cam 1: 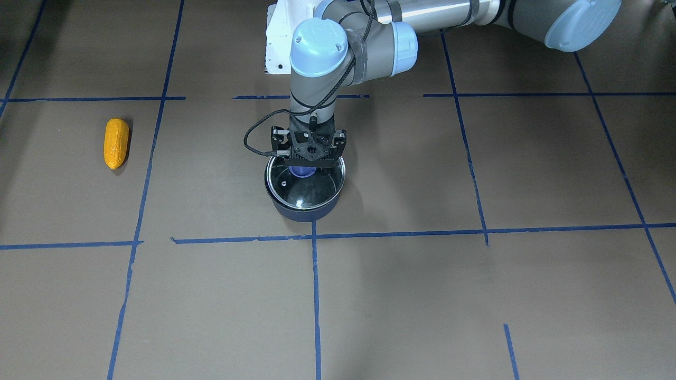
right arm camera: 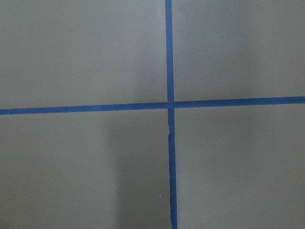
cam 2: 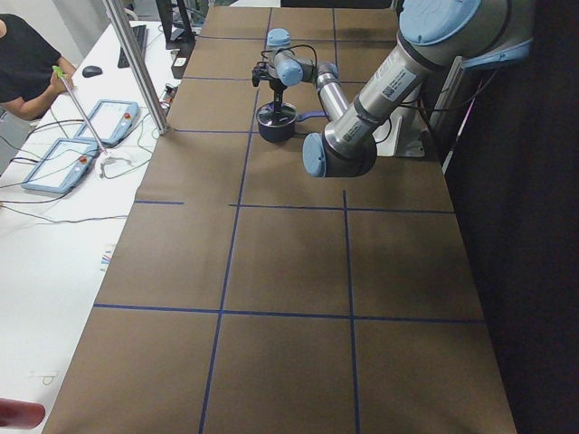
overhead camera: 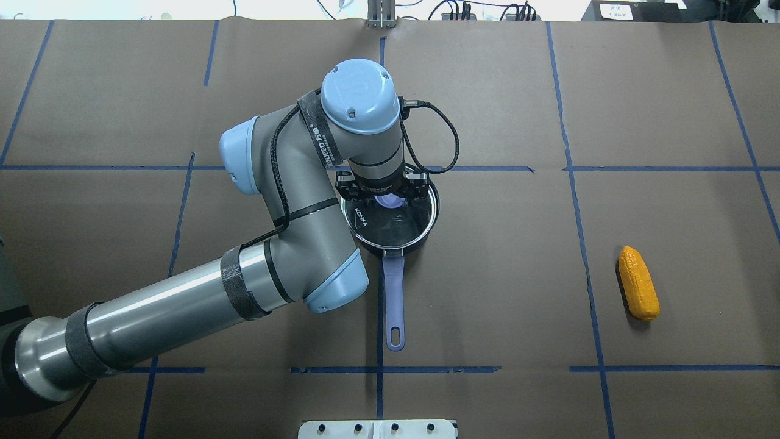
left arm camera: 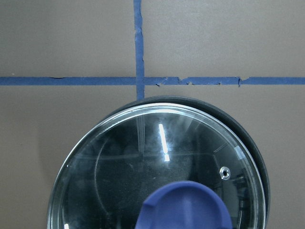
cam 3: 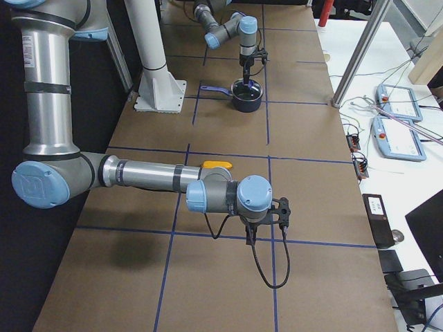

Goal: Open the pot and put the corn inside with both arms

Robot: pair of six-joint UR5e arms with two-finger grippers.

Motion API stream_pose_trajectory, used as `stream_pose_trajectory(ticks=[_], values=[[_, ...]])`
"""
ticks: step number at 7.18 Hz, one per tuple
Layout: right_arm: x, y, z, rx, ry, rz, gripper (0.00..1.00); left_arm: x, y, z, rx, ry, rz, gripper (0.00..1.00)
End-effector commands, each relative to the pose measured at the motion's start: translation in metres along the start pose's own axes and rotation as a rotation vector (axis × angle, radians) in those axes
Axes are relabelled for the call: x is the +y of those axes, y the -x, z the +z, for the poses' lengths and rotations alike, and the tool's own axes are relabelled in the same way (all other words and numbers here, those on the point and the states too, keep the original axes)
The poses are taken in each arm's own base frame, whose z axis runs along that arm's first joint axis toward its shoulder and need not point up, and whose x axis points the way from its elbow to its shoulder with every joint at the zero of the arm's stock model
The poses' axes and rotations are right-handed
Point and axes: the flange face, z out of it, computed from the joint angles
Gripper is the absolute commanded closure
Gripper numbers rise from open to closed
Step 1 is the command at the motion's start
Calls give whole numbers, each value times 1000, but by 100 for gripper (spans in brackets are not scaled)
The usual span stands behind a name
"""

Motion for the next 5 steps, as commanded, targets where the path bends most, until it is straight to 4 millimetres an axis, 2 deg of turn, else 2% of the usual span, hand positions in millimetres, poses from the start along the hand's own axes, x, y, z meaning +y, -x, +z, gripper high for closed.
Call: stream_pose_trajectory(ticks=[1,2,3,5], values=[[0,-1,0,0,1,3,0,0,-2,-2,3,-1,2,57],[-1,0,0,-1,1,2,0,1,-5,-6,9,-5,4,77],[0,0,0,-1,0,2,0,5,-6,-18,13,-7,6,87],[0,1,-1,-1,0,1,0,22,-5,-55,6,-2,6,90]])
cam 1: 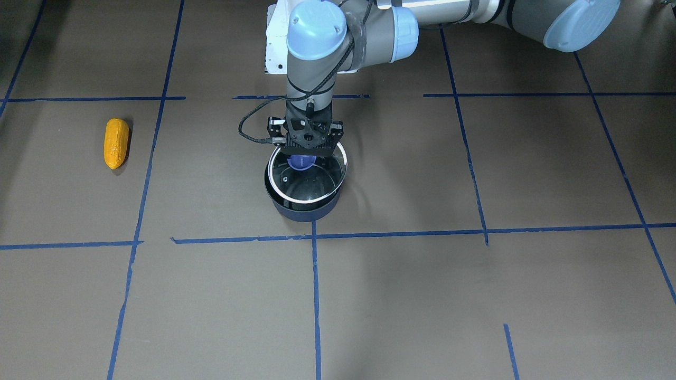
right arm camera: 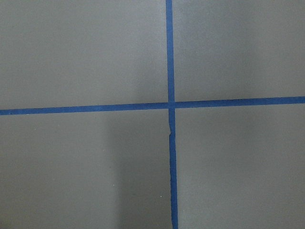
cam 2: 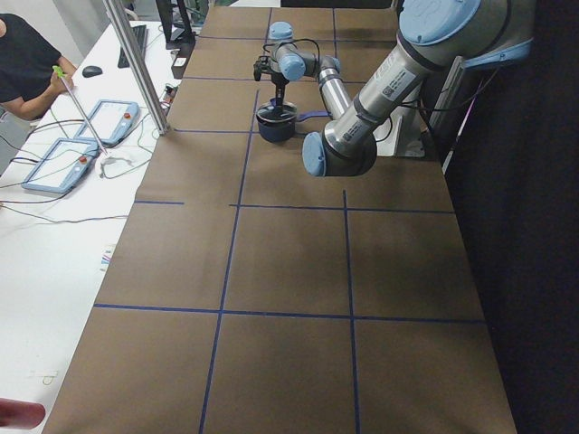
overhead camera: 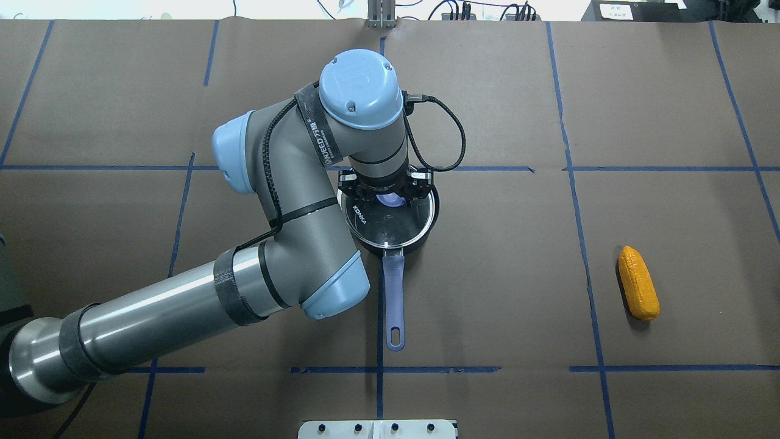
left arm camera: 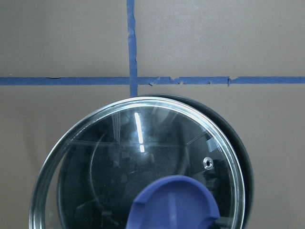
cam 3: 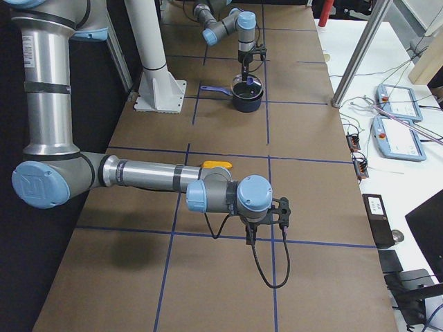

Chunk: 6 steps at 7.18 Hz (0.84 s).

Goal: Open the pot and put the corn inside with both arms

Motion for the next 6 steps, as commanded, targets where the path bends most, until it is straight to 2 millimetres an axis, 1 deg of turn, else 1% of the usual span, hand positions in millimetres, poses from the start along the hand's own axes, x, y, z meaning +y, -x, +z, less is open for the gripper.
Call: stream_pose_trajectory(ticks=[1,2,3,4,5,6], values=[[-1,3,-2,0,-5,-6,0,11,3,-30,2,-4,0,90],[-2,6,-5,0,-10,-13,0,11,10,-36,-7,-3,-2,91],[-5,15,-5,-1,-12,-31,0,5,35,-46,-7,-24,-11,92],[-7,26,-4,-2,-9,-44,0,4,65,-52,-9,-38,-23,92],[-9,44,-1,-5,-3,-30,0,1,96,-57,-12,-38,-45,92],[-11,64,-1,-8,-4,-33,0,-5,125,-66,4,-11,-71,92]])
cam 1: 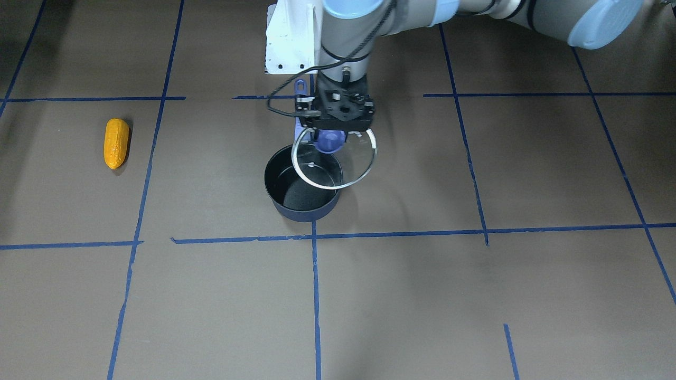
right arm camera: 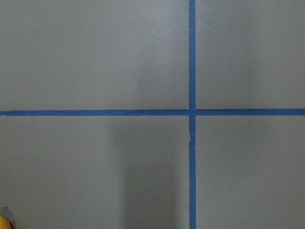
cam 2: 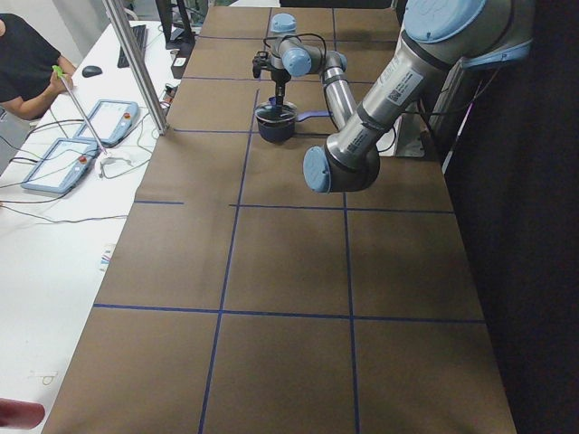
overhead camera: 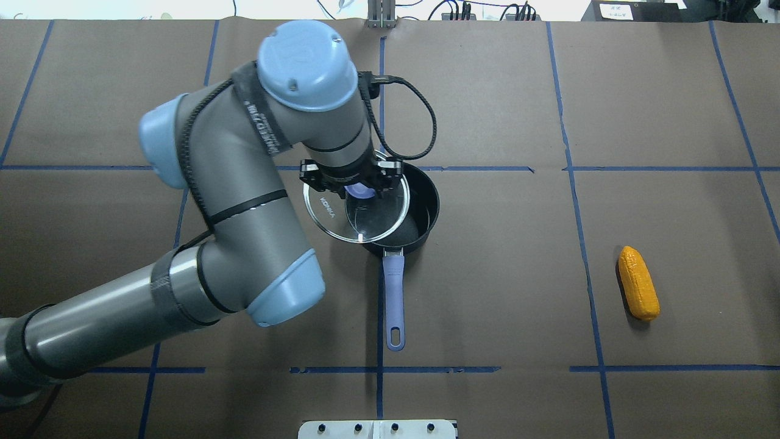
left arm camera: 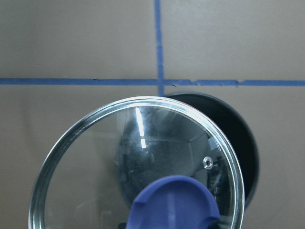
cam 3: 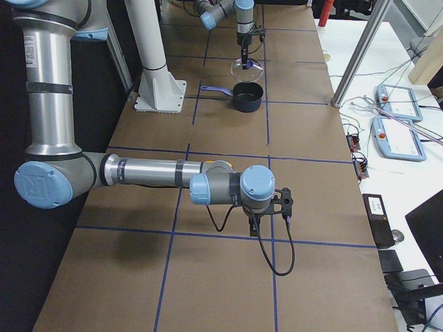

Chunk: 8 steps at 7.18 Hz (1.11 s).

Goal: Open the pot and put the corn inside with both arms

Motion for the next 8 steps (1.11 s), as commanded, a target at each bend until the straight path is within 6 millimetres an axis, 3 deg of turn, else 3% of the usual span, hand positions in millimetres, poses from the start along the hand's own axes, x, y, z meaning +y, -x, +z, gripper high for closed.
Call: stream_pose_trajectory(ticks=[1,2,4,6,8], values=[[-4,39,-1,-6,-4,-7,0,-7,58,-22,26,26,0,92],[-5,56,0,-10,-1,2,0,1,86,-14,11,35,-4,92],[-16,93,11,-17,19,32,0,6,122,12,-3,42,-19,91],[-20,133,20,-18,31,47,0,11,134,33,21,43,-33,91],[-24,194,49,-24,13,83,0,-1,138,62,60,26,-16,91]])
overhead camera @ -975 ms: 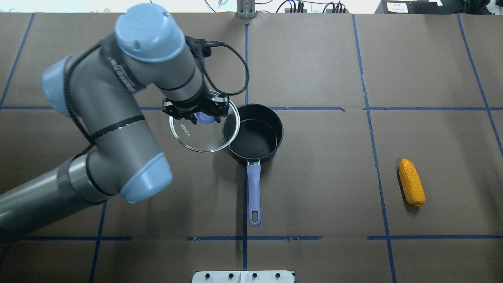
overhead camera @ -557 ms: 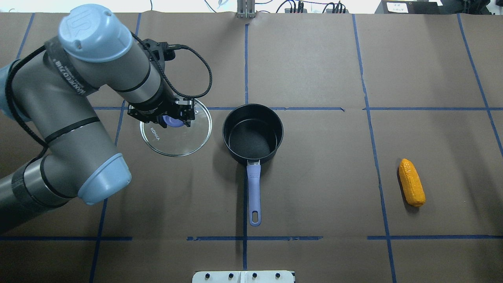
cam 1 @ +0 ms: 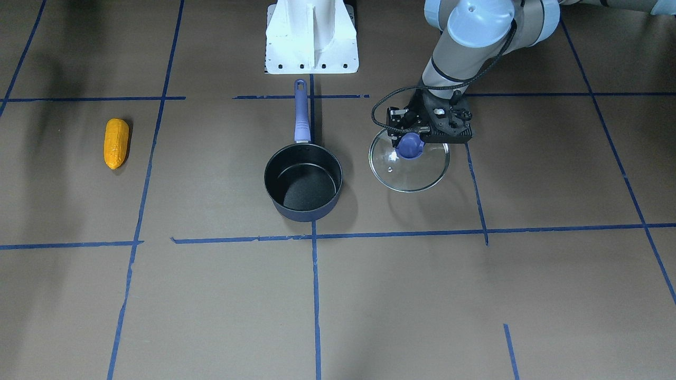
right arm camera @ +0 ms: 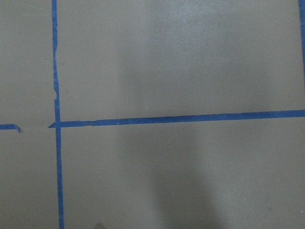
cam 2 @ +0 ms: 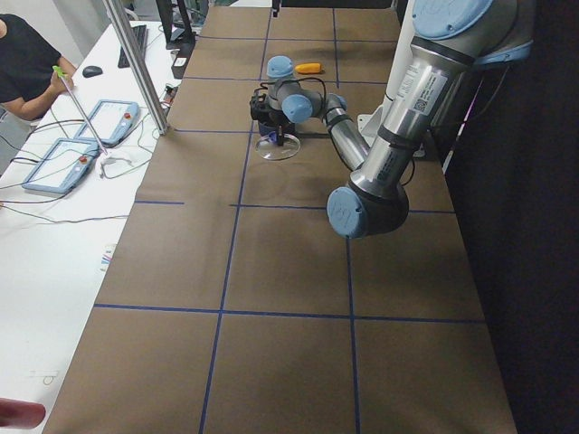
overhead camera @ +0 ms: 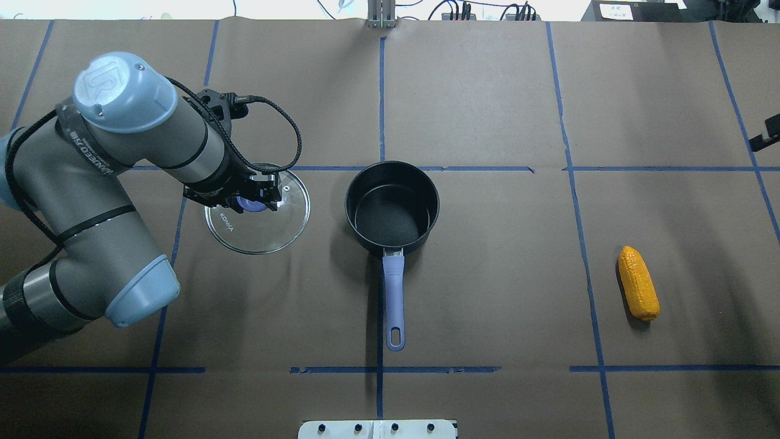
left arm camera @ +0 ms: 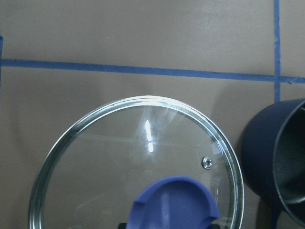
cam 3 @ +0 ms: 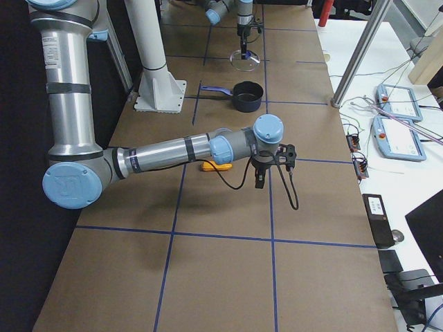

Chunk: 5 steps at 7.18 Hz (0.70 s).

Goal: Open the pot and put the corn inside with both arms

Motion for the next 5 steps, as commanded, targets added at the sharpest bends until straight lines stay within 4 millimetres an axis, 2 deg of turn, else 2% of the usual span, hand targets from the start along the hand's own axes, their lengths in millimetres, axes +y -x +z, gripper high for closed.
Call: stream_pose_trajectory(ticks=[1,2,3,4,5], values=[[8,61,42,0,-50,51,0,-10,8,25,22,-8,-2,91],[16,81,60,-5,-67,66,0,-13,17,37,37,-14,-5,91],[22,93,73,-4,-68,74,0,-8,36,46,74,-27,-5,91],[27,101,85,10,-64,71,0,-8,45,53,88,-30,-18,91],[30,107,94,20,-64,67,0,-9,46,56,93,-30,-23,90]])
